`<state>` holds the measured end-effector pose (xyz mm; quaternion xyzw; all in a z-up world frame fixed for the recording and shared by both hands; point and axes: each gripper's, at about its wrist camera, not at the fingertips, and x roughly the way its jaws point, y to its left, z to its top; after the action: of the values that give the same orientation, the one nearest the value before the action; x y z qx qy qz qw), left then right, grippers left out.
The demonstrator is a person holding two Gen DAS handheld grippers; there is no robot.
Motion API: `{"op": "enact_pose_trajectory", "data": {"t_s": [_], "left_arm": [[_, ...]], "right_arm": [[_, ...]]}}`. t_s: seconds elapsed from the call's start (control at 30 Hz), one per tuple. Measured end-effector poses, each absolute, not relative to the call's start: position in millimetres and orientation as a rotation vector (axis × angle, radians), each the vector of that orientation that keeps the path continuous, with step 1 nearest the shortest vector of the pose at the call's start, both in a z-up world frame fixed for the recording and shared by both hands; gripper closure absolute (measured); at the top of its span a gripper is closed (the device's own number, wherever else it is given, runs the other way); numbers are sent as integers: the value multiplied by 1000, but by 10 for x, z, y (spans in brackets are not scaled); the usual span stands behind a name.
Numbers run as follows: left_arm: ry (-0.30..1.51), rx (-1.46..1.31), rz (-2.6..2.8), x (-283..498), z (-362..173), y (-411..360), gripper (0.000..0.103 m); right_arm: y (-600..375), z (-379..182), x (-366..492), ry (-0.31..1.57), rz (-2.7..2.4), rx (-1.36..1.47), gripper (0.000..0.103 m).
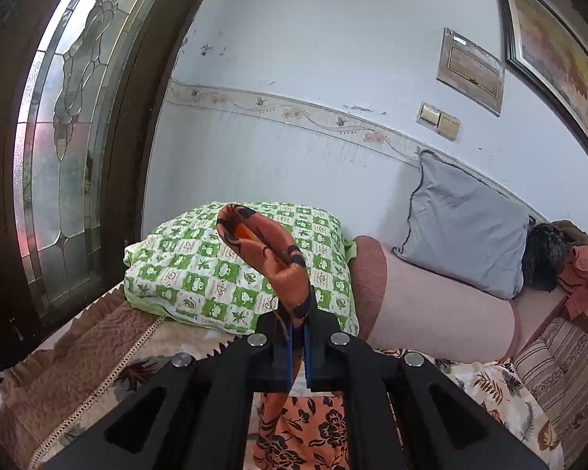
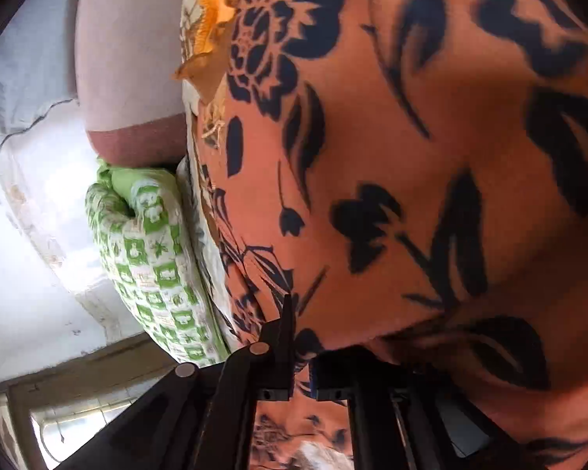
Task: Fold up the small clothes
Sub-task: 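Grasp the other sleeve cuff with the left tool and lift it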
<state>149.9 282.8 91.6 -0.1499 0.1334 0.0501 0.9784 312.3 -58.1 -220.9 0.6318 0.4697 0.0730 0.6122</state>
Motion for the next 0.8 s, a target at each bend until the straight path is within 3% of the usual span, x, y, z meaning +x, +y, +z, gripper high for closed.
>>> {"op": "enact_pose_trajectory", "data": {"t_s": [0.13,0.2,0.23,0.33,0.4,0.43,0.63,0.7,0.8], "left_arm": [[255,-291,100,1440,1017,2745,100],[260,-275,89,1429,1058,2647,100],[259,-261,83,1423,1078,2596,100],[250,-218,61,1428,1143,2388,100],[250,-200,43,1447,1163,2226,100],[248,-190,37,1451,1165,2158,100],[248,-154,8,1480,1157,1798,100],[241,-155,-1,1493,1137,1712,100],[254,-169,-11,1539,1091,1607,100]], "right_arm": [[-295,-1926,2954,1052,394,1429,98],[-168,-2015,3004,1104,422,1373,93],[-92,-2202,3029,1233,388,1346,87],[-153,-2151,2923,1237,460,1336,75],[-224,-1950,2841,1261,559,1275,34],[-272,-1854,2823,1264,614,1250,28],[-1644,-1385,2727,1188,532,948,28],[-2118,-1503,2623,1148,489,1033,28],[-3016,-1760,2245,915,275,1328,28]]}}
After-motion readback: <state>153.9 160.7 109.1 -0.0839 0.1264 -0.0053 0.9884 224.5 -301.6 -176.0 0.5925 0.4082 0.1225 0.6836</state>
